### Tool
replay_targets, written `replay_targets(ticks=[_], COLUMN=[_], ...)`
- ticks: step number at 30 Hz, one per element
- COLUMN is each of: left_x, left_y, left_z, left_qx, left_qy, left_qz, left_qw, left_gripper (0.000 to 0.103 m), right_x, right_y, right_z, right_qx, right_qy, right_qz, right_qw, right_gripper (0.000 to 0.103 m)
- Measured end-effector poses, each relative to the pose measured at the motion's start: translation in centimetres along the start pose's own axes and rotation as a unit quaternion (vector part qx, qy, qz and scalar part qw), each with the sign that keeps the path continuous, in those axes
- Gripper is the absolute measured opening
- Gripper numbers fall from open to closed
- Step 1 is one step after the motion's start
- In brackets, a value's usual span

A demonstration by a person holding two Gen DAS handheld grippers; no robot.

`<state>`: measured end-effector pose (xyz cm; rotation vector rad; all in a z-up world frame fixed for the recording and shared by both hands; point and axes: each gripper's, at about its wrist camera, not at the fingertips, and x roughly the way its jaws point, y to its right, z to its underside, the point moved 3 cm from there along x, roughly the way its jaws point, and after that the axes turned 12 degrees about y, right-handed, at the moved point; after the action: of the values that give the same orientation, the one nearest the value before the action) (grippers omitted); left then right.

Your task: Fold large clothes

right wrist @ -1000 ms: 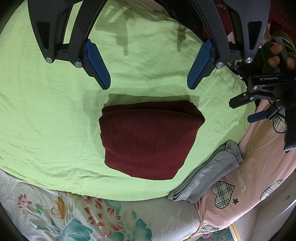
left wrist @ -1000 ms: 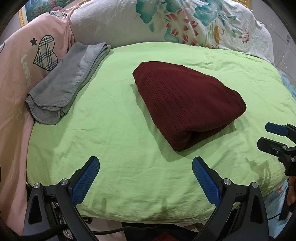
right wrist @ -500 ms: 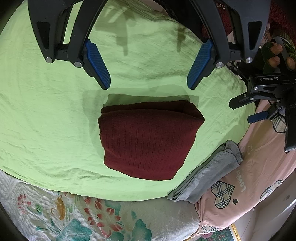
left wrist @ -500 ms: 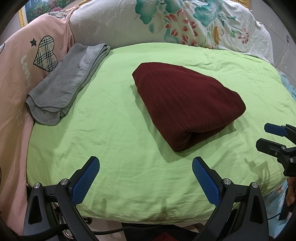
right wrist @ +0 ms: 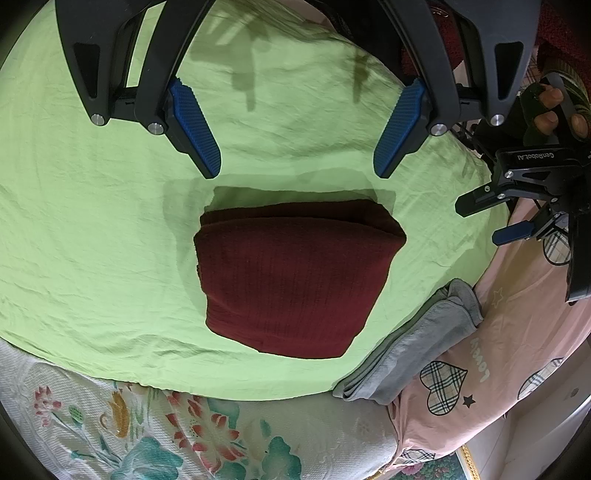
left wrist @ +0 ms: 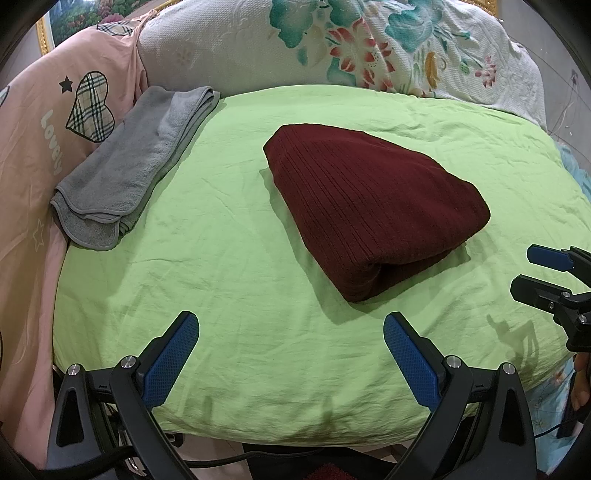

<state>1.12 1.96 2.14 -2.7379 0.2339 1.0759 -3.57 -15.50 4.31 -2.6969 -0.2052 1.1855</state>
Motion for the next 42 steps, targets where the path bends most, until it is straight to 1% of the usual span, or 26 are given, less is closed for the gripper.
replay_targets(ticks=[34, 42], left_x=[0.0, 0.3], left_y=[-0.2, -0.2], left_z=[0.1, -0.6], left_qx=[-0.004, -0.001], left_qy=[0.002, 0.010], left_qz=[0.000, 0.000], left_qw=[1.0000, 0.9999], left_gripper=[0.100, 0.100], right_x=[0.2, 0.4], right_y=[-0.2, -0.2], right_z=[-0.7, -1.0], right_qx=[-0.006, -0.008], right_qy=[0.000, -0.001], right_qz=[-0.010, -0.011], right_qw=[1.000, 1.000], right_gripper=[0.085, 0.085])
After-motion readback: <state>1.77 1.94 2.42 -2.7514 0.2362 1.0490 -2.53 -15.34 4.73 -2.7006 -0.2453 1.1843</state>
